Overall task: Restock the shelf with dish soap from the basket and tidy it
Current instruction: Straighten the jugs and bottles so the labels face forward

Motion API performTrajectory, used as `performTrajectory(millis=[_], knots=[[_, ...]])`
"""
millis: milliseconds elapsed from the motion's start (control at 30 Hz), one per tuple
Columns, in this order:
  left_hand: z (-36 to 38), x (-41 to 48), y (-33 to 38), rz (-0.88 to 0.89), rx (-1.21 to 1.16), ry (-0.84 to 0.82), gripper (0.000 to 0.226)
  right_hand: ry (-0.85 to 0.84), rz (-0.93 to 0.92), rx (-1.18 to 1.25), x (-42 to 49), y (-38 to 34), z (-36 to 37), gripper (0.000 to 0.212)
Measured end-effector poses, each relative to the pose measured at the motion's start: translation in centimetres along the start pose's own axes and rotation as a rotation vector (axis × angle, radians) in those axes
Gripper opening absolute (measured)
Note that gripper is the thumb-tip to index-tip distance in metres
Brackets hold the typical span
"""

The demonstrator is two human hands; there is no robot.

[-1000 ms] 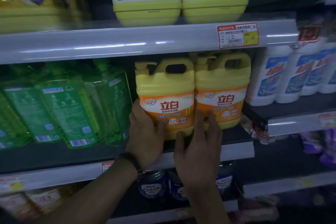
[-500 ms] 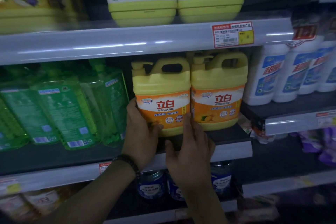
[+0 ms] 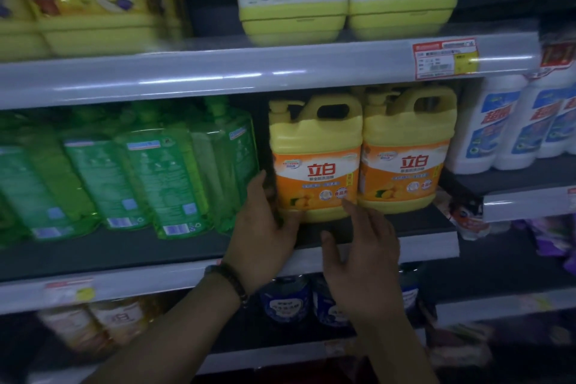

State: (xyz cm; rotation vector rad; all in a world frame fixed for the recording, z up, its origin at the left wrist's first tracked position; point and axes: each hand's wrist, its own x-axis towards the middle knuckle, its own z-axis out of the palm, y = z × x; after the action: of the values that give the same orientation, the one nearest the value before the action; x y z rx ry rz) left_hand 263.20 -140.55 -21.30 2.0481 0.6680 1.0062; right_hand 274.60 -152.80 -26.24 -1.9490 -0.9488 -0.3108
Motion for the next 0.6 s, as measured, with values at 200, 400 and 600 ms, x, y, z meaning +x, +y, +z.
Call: performTrajectory(millis=[200, 400, 600], knots=[[-8.6, -4.5, -2.8, 0.056, 0.236, -0.078, 0.041, -0.188, -0.036, -0.072, -3.7, -5.3, 0.1, 0.057], [-19.1, -8.0, -5.0, 0.037, 0.411, -0.179, 0.035, -0.461, -0.247, -0.204, -5.4, -14.0, 2.9, 0.066], [-29.3, -10.4, -8.1, -0.099, 0.503, -0.147, 0.025, -0.721, -0.421, -0.298, -6.5, -22.6, 7.0, 0.069]])
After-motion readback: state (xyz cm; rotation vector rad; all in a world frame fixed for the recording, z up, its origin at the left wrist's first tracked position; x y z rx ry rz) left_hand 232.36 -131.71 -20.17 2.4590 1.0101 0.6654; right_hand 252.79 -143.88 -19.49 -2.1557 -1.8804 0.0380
